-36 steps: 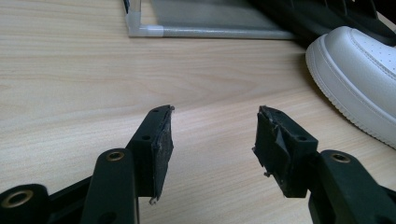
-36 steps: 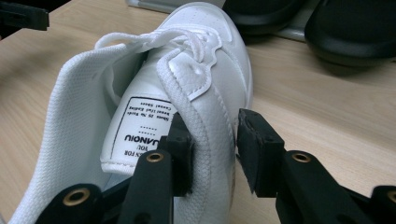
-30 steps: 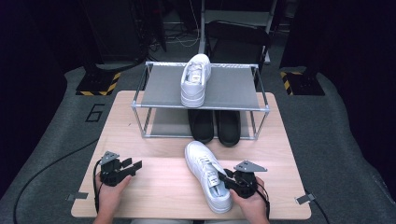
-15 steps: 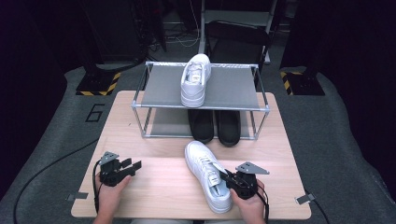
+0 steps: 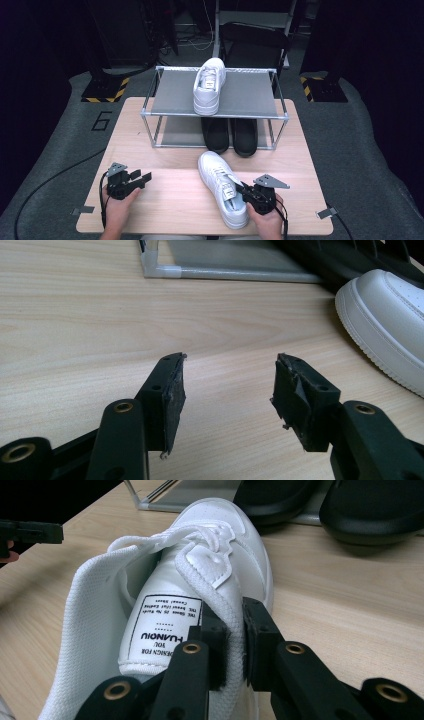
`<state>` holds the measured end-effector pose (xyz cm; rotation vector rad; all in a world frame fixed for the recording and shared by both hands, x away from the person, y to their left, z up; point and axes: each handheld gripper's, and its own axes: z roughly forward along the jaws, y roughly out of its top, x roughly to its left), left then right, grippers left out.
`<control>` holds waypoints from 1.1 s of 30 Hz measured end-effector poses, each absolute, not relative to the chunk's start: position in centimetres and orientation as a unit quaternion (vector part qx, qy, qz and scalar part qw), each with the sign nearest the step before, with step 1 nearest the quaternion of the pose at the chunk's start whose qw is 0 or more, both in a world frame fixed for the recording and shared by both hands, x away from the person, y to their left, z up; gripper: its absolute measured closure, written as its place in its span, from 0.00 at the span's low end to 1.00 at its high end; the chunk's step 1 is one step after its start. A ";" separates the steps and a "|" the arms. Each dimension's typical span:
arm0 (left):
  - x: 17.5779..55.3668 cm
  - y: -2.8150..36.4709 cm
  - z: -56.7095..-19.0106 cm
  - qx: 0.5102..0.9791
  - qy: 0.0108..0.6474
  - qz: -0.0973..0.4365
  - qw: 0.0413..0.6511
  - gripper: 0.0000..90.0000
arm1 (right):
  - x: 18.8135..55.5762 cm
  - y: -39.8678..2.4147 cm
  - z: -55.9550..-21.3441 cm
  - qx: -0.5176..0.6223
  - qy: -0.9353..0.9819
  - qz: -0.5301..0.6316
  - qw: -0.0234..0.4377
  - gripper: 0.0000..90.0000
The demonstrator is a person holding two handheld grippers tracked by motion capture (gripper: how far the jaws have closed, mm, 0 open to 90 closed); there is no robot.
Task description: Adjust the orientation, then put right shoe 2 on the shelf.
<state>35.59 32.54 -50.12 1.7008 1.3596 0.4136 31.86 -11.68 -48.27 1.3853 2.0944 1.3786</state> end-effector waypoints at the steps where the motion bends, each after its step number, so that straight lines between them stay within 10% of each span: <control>1: 35.6 32.5 -50.1 0.686 0.549 0.168 0.447 0.51 | 31.8 -11.7 -48.2 0.482 0.723 0.476 0.138 0.90; 33: 35.4 32.8 -50.1 0.685 0.550 0.169 0.446 0.50 | 30.9 -13.5 -44.6 0.487 0.709 0.492 0.135 0.91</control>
